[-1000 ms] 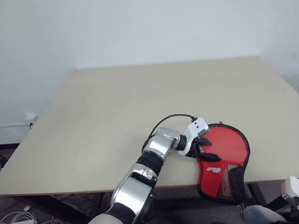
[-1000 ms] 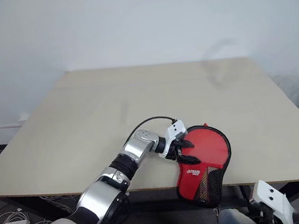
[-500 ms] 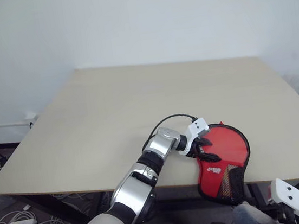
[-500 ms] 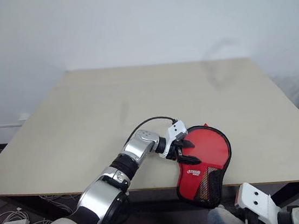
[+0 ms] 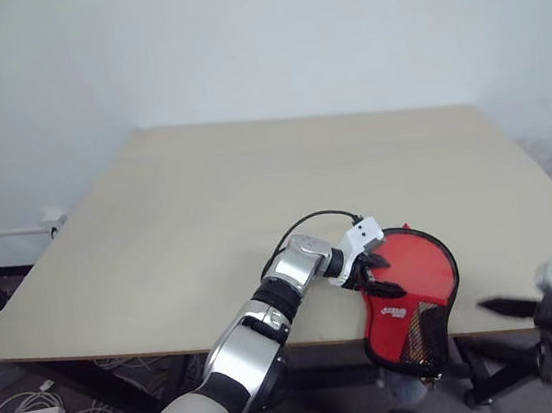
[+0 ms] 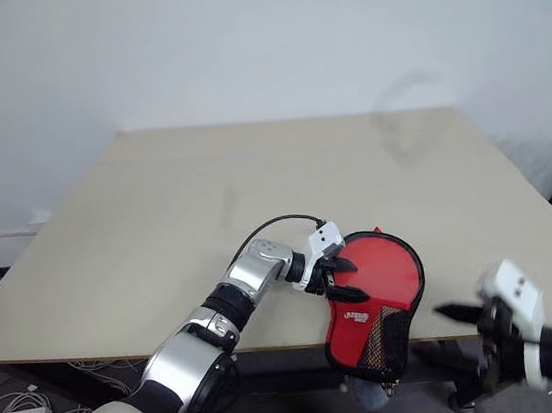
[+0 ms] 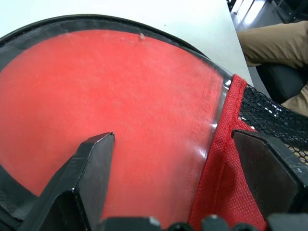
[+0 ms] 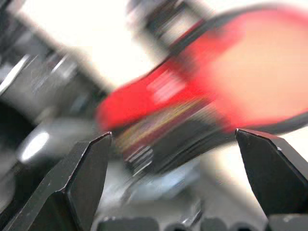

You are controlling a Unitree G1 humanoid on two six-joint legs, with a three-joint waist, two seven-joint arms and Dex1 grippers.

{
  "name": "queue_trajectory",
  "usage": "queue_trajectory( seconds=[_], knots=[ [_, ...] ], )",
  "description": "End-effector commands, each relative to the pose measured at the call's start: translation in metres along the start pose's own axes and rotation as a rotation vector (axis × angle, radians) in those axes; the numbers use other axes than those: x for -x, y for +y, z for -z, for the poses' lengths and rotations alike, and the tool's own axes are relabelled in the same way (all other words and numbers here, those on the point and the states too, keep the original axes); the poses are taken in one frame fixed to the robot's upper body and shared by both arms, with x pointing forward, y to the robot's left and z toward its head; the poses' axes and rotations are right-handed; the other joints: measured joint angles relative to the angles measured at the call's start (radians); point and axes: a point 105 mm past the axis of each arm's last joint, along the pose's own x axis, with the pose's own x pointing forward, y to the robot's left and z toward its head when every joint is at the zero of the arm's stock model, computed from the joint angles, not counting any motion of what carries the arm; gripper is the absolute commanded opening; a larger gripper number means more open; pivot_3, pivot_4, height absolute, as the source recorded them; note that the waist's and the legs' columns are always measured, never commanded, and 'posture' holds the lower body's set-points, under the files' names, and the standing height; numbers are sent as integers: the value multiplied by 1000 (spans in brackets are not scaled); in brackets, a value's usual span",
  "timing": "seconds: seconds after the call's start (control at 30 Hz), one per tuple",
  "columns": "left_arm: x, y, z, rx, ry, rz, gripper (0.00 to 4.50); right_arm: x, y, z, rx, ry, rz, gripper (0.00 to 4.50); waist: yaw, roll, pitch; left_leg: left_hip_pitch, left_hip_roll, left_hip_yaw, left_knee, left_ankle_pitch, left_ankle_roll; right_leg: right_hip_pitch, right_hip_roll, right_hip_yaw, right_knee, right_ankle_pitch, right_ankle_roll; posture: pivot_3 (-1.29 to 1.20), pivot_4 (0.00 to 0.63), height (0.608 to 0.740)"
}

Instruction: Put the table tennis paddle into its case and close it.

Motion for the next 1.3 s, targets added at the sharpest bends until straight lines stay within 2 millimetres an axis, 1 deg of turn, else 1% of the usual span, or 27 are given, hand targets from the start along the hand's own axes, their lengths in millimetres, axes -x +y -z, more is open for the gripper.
queue_trajectory(
  seconds=[0.03,0.1,0.13,0.17,0.2,0.27,0.3,0.37,0.43,0.5,0.53,0.6,0.63,0.67,0.83,0.93,1.13,1.27,1.3],
  knots=[
    [6,-2,53,167,91,11,4148,-7,-36,-17,-46,-98,174,4451,0,0,0,0,0,0,-1,0,0,-1,0,0,0,0,0,0,0,740],
    [15,1,31,219,-17,33,4148,-13,-51,-20,-86,-125,244,4451,-1,2,-1,0,0,0,-2,0,0,-3,0,0,0,0,0,0,0,740],
    [20,3,22,236,-56,43,4148,-15,-55,-21,-100,-141,262,4451,-1,3,-1,0,0,0,-2,0,0,-9,1,0,1,0,0,0,0,740],
    [27,4,13,237,-92,57,4148,-17,-57,-22,-141,-160,259,4451,-1,4,0,-5,0,0,-2,0,-1,-16,1,0,2,2,2,0,0,740],
    [35,5,7,231,-114,72,4148,-20,-57,-23,-170,-176,251,4451,-1,5,-1,-10,0,0,-1,1,-1,-21,2,0,2,3,1,0,0,740],
    [52,4,-6,199,-136,107,4148,-27,-62,-22,-211,-182,264,4451,-7,8,-1,-17,0,0,0,1,-2,-29,3,1,4,8,-9,0,0,740],
    [57,3,-9,191,-137,120,4148,-30,-65,-21,-221,-178,276,4451,-12,10,0,-20,-1,0,-1,5,-9,-34,3,3,4,9,-12,0,0,740],
    [69,-1,-17,176,-147,160,4148,-38,-70,-19,-248,-170,297,4451,-16,11,3,-21,-1,1,-2,6,-9,-35,3,5,4,9,-14,0,0,740],
    [86,-8,-25,158,-166,200,4148,-53,-70,-19,-303,-179,277,4451,-16,13,7,-21,-2,2,-1,6,-9,-35,2,5,3,9,-15,0,0,740],
    [96,-12,-26,146,-159,210,4148,-65,-70,-20,-335,-182,271,4451,-19,13,10,-21,-3,2,-1,6,-9,-35,2,5,3,10,-17,0,0,740],
    [101,-15,-23,147,-150,217,4148,-72,-71,-18,-353,-178,271,4451,-19,15,11,-21,-3,1,-1,5,-9,-35,2,5,3,11,-17,0,0,740],
    [107,-20,-11,136,-108,214,4148,-83,-74,-12,-370,-153,291,4451,-19,19,13,-20,-4,1,-1,4,-5,-34,2,5,3,11,-17,0,0,740],
    [109,-21,-6,129,-89,206,4148,-87,-76,-9,-374,-142,302,4451,-19,20,14,-20,-4,1,-1,4,-6,-34,2,5,4,11,-17,0,0,740],
    [110,-22,-3,124,-79,200,4148,-89,-77,-8,-374,-137,310,4451,-20,21,15,-19,-4,1,-1,6,-9,-34,2,6,4,11,-17,0,0,740],
    [113,-24,11,172,-56,159,4148,-97,-92,2,-403,-93,369,4451,-21,22,15,-19,-5,1,-1,7,-10,-34,4,7,4,11,-18,0,0,740],
    [109,-25,10,193,-64,148,4148,-99,-93,1,-383,-91,366,3890,-20,22,15,-18,-5,1,0,8,-10,-32,4,6,5,12,-19,0,0,740],
    [107,-24,9,202,-69,134,4148,-102,-82,-10,-315,-102,314,1676,-23,22,15,-17,-5,1,1,10,-11,-35,6,6,9,13,-18,0,0,740],
    [105,-22,14,215,-65,123,4148,-105,-68,-15,-283,-107,259,241,-29,22,15,-17,-5,1,1,10,-12,-35,6,8,11,14,-18,0,0,740],
    [105,-22,14,219,-65,122,4148,-106,-66,-16,-281,-114,249,54,-30,22,15,-17,-5,1,1,11,-12,-35,6,8,11,14,-18,0,0,740]
  ],
)
